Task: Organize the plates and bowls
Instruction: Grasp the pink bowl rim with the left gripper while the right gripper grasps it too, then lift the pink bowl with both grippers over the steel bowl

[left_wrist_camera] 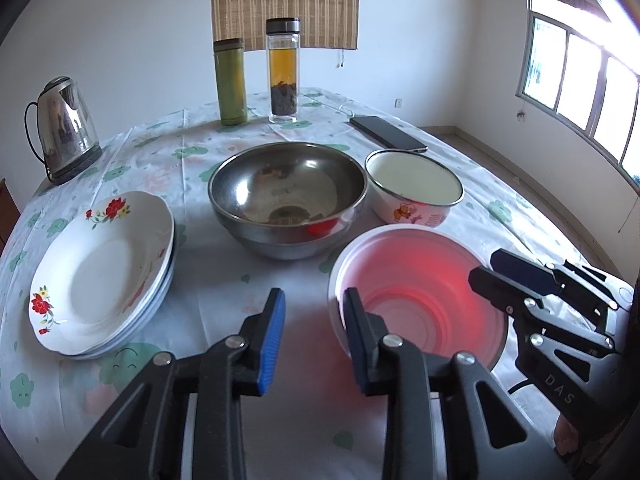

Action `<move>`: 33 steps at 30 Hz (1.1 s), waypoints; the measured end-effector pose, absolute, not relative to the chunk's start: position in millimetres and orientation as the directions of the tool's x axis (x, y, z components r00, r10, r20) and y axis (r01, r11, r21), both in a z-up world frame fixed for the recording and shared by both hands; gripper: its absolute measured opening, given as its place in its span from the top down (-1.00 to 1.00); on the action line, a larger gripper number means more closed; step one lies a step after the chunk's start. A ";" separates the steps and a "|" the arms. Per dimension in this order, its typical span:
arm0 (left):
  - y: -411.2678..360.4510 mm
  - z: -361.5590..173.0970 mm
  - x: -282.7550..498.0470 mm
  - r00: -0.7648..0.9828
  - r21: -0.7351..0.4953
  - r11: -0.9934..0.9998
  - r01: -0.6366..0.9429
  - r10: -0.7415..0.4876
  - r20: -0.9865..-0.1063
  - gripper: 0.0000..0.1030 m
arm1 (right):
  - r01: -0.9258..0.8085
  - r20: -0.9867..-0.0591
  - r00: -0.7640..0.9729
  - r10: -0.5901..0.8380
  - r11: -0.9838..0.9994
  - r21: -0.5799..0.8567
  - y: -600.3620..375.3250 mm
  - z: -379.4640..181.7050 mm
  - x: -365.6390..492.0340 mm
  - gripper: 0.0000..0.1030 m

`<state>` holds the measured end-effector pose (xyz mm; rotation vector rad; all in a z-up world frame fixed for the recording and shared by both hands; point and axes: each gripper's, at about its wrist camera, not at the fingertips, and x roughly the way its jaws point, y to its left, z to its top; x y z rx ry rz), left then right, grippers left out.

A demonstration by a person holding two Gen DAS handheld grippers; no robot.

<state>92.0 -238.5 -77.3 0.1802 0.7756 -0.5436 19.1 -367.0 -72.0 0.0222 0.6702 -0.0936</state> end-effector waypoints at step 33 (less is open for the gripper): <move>-236.9 -55.9 86.2 0.612 -0.061 0.850 0.523 -0.424 -0.668 0.87 | 0.049 -0.542 0.840 -0.031 0.999 0.019 -355.4 -50.2 13.0 0.81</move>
